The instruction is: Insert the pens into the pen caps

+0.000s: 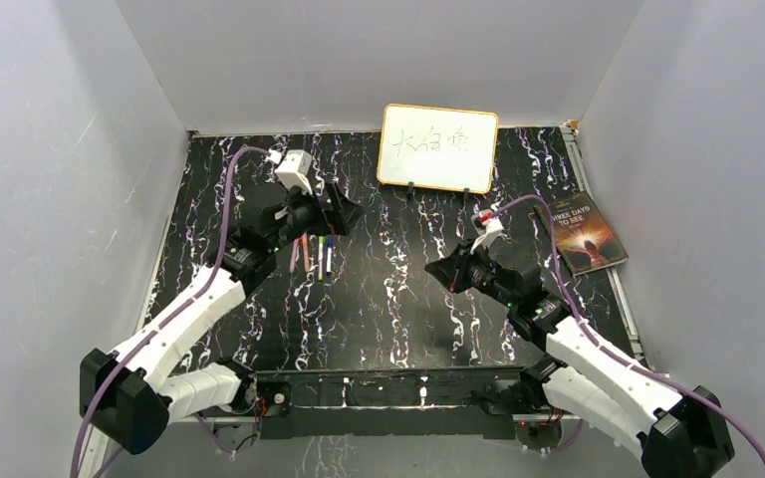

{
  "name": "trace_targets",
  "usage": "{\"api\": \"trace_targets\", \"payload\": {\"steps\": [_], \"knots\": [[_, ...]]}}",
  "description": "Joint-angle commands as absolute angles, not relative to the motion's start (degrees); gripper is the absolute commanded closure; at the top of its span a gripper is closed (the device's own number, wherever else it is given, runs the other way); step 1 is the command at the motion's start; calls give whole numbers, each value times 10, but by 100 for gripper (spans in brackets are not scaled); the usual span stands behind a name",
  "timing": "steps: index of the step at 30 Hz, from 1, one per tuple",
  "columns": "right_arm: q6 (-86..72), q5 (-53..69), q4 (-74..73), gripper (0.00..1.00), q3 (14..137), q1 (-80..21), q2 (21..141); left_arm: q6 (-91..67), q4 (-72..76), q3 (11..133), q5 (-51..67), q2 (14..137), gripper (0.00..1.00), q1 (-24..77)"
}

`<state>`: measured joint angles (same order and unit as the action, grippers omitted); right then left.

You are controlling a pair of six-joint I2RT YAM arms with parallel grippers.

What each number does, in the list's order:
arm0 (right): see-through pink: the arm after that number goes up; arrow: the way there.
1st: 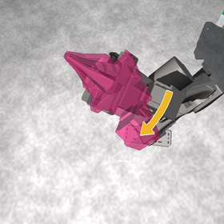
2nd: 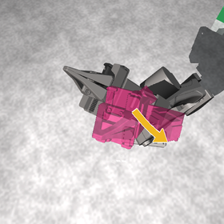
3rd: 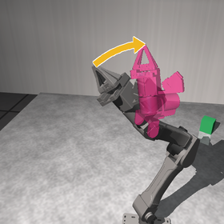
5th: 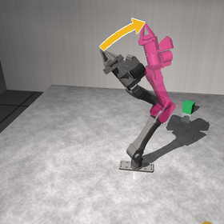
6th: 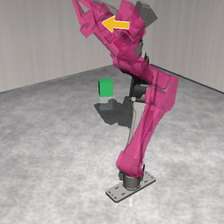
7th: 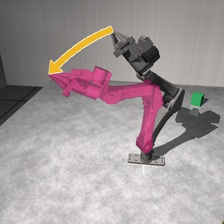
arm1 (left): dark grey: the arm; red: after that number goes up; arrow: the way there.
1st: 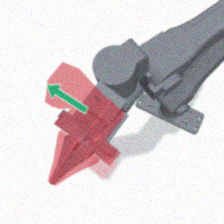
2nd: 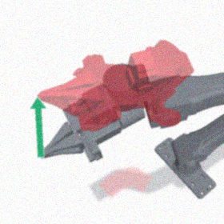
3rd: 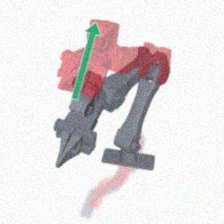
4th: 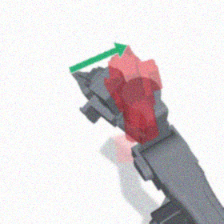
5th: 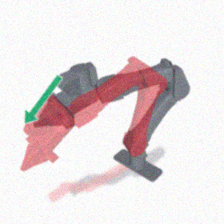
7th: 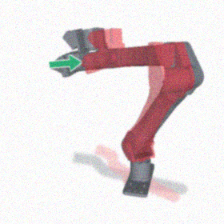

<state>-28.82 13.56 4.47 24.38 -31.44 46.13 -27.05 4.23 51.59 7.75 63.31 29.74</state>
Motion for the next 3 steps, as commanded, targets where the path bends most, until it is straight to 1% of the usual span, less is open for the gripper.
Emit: {"api": "trace_targets", "payload": {"steps": [1, 3], "knots": [[-293, 124, 64, 100, 254, -314, 447, -270, 56, 519, 93, 627, 2, 296], [-297, 122, 64, 100, 249, -315, 440, -265, 52, 522, 89, 627, 2, 296]]}}
